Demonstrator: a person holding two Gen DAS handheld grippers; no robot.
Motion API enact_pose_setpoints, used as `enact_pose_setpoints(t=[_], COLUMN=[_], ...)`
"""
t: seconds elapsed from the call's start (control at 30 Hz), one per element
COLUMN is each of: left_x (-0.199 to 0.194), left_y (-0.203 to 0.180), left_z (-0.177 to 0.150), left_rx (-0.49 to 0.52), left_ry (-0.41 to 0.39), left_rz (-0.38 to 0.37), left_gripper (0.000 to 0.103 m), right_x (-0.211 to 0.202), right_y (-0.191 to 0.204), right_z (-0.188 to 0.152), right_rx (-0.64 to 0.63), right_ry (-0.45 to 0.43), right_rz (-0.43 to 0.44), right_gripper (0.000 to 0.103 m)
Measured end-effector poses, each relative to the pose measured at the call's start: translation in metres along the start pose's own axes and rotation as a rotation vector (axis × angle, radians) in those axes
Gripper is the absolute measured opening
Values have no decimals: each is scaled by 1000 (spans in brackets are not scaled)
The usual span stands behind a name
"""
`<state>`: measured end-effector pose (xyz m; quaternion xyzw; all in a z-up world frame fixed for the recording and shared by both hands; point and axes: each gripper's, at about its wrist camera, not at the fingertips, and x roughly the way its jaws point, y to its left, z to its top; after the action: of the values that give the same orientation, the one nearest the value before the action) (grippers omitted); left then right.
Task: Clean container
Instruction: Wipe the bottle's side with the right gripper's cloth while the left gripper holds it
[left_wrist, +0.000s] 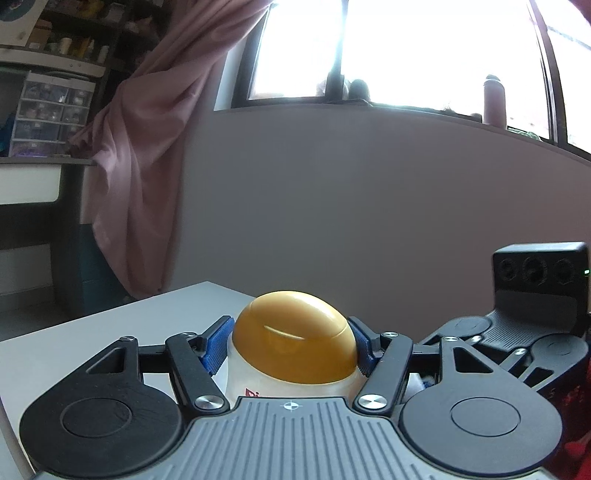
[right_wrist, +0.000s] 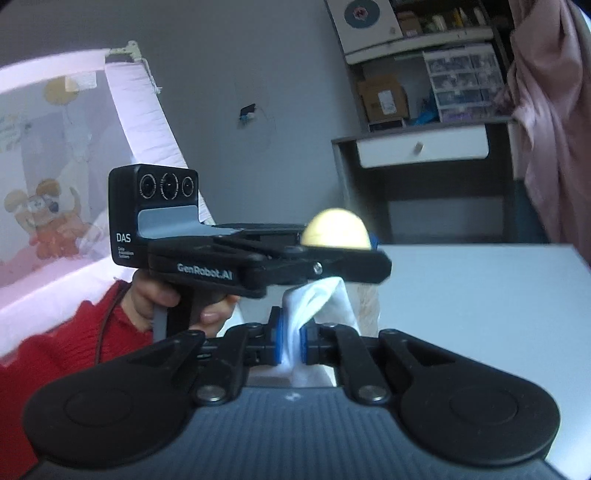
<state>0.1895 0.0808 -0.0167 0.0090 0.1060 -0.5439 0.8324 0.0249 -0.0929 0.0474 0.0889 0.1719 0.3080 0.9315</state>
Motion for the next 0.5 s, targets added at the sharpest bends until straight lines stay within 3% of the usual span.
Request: enact_pose_setpoints(t=[0.5], left_x=[-3], left_y=[-2], left_z=[6], left_rx=[5], left_ry=[5], left_rz=[5], left_gripper=[65], right_x=[26], right_y=[-25], right_z=[-35], right_rx=[130], right_ry=[124], right_rz=[59], right_gripper=[9])
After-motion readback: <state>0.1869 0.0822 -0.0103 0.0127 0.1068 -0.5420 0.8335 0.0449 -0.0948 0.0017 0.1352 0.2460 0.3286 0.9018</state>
